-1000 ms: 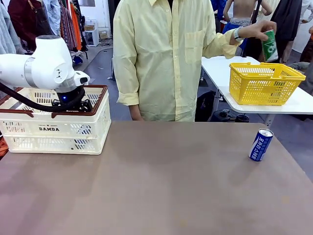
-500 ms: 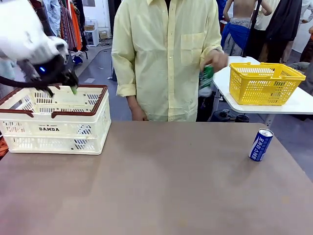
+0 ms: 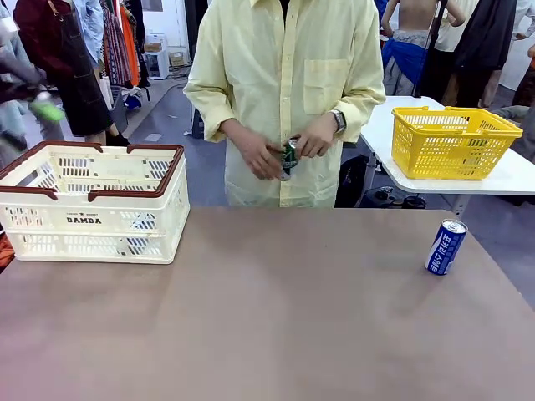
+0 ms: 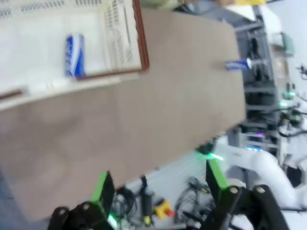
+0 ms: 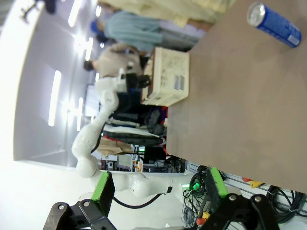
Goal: Place the drinks into the Shopping basket.
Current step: Pick up one drink and place it into the Shopping basket.
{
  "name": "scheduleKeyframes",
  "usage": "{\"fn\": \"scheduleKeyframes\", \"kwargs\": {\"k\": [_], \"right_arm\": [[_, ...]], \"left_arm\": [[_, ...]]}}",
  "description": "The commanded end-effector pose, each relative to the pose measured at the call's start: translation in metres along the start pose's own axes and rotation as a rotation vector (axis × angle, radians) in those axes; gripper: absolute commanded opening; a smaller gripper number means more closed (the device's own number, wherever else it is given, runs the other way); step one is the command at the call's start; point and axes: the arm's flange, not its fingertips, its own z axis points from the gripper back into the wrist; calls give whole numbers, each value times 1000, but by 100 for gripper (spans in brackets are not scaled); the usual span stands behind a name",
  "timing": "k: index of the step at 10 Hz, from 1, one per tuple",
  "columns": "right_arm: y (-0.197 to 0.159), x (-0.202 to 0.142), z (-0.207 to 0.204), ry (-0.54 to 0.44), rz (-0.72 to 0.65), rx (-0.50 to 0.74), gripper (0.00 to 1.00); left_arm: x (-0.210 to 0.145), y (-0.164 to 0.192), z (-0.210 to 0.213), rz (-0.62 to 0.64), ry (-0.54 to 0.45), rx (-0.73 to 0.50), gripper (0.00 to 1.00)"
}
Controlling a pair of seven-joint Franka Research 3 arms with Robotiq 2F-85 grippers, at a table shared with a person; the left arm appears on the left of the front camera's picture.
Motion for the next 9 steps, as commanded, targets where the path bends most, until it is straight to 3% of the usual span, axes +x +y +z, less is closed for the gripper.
{"fn": "scheduleKeyframes", "kwargs": {"k": [1,3,5,6,7,9], "right_arm": [[4,2,0,-12,24,25,100],[4,2,0,-12,24,25,100],[4,2,0,-12,24,25,100],[4,2,0,-12,24,25,100],[4,2,0,-12,24,25,100],[4,2,0,-12,24,25,100]], "left_arm": [[-46,68,10,78,-24,-248,100],[-74,134,-9,20,68,-554,100],[-75,184,-33,44,39,-737,100],[-53,185,-47,73,71,-750,100],[-101,168,-25,35,2,-651,100],[-101,168,-25,35,2,-651,100]]}}
